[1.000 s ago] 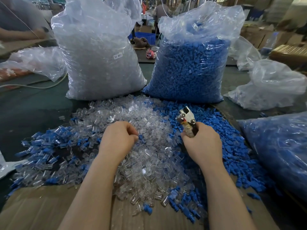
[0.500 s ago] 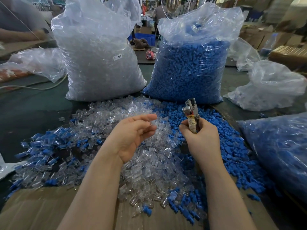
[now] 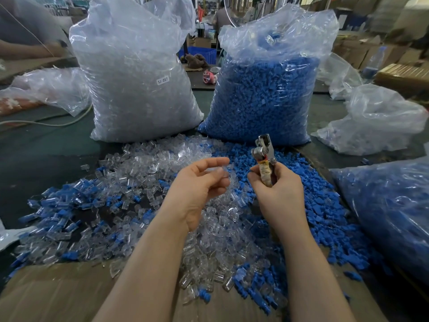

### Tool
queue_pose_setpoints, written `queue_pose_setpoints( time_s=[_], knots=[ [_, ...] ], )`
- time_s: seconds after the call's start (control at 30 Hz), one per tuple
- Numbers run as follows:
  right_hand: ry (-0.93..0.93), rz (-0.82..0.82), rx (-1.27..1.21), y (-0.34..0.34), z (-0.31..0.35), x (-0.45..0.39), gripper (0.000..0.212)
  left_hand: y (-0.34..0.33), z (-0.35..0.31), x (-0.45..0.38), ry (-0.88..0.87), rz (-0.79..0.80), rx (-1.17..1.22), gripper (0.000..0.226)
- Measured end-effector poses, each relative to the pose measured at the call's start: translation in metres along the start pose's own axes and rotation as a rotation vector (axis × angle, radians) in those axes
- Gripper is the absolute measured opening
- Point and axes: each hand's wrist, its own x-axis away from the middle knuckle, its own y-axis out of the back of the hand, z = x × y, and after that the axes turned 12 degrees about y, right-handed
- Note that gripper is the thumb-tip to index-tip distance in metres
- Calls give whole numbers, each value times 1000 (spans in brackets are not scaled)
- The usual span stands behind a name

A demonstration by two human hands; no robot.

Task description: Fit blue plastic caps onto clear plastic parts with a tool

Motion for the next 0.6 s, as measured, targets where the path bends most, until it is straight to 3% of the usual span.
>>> queue_pose_setpoints(
  time_s=[0.2,0.6],
  knots=[
    [7,11,8,1,0,1,9,0,-2,0,50,6,150,12],
    [75,-11,-126,-1,8,4,9,-9,4,-2,-67,-154,78,9]
  ],
)
